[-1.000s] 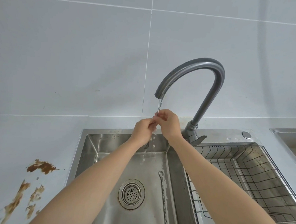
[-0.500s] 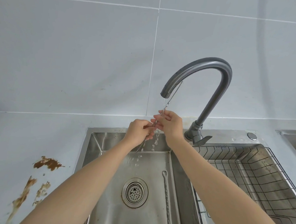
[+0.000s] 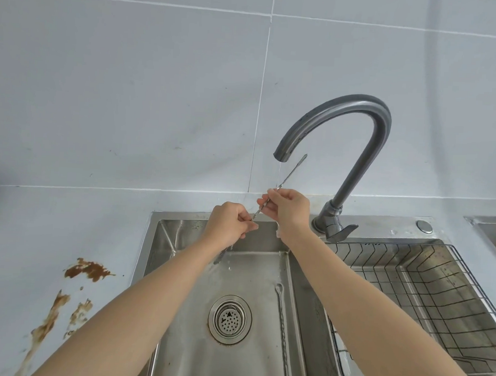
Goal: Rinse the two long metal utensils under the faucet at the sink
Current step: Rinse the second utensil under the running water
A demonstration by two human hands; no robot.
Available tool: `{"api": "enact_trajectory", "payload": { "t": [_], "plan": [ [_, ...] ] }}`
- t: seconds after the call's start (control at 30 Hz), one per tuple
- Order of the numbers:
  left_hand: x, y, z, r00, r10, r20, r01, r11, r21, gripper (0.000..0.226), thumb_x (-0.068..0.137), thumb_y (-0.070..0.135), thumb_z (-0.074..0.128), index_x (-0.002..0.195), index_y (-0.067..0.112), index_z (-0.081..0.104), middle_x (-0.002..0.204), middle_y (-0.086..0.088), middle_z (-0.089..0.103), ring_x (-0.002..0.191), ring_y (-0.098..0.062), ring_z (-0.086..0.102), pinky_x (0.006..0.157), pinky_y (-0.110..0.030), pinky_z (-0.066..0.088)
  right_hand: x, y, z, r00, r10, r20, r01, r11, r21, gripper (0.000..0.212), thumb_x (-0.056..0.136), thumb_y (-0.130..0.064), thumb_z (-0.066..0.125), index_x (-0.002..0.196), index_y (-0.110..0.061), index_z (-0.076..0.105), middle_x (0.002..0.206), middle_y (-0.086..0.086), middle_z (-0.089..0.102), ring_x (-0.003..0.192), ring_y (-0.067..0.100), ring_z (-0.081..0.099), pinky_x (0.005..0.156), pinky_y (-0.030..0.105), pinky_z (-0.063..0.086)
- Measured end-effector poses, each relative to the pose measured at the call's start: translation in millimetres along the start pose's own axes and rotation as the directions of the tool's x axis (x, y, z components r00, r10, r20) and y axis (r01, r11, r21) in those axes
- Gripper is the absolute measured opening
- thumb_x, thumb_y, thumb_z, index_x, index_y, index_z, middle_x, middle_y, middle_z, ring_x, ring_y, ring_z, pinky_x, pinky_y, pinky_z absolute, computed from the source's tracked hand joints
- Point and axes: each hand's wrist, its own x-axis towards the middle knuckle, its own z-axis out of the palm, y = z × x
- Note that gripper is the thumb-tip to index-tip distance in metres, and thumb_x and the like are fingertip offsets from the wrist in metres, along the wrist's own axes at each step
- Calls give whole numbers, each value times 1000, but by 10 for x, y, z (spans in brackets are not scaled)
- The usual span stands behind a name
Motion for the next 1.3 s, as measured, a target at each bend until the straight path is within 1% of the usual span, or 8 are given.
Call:
{"api": "enact_trajectory", "payload": {
  "t": [0.17,0.3,0.4,0.53,0.77,1.0,1.17,1.3],
  "plan": [
    [-92,-3,20,999,-14,-31,16,999,52,30,76,16,73,59,21,49,56,7,54,53,-14,55,59,-25,44,-37,22,27,1000,19,-2,-19,996,-87,23,98,-17,43,77,-9,47,66,10,59,56,19,63,48,22,54],
    [-150,-7,7,995,20,-96,-5,988,156,21,77,18,72,70,15,52,67,1,57,70,-22,54,64,-31,44,-64,31,58,999,9,32,-9,1000,-9,7,96,-6,44,94,-4,51,70,10,58,59,21,62,52,21,56],
    [-176,-39,-48,992,56,-114,-27,970,242,24,78,18,71,69,15,49,73,-3,57,73,-24,53,69,-34,45,-56,17,36,1000,-3,26,1,998,69,9,90,6,50,96,-1,52,71,10,59,64,19,62,61,22,58],
    [-194,-79,-147,989,107,-107,-71,954,292,23,79,19,69,69,15,49,65,0,53,69,-24,50,62,-31,39,-68,23,45,999,9,39,-13,993,118,17,91,2,52,76,-6,50,71,11,59,58,16,64,57,21,58],
    [-249,-191,-253,990,137,-28,-130,975,182,14,79,17,69,72,6,66,49,2,50,49,-19,43,55,-24,32,-83,79,68,996,34,78,-47,985,167,22,97,-15,47,76,-7,48,69,10,60,48,14,66,51,23,57],
    [-314,-303,-291,993,121,1,-118,967,224,15,82,16,66,75,3,67,49,8,47,56,-19,46,65,-27,37,-114,41,88,997,15,71,-30,977,210,28,86,13,52,68,-7,47,73,9,57,53,15,64,59,24,59],
    [-350,-338,-328,991,132,-6,-125,955,270,13,82,16,66,76,5,65,50,12,43,48,-3,36,57,-25,30,-107,51,103,995,64,70,-76,978,194,24,95,-12,50,73,-4,53,67,11,59,50,16,66,54,25,59],
    [-387,-335,-349,989,144,-18,-133,950,281,13,84,15,64,76,4,65,48,11,41,47,-3,34,49,-20,26,-98,57,94,994,50,96,-68,979,190,24,94,-9,51,70,-6,52,65,9,60,50,14,67,57,24,59]
  ]
}}
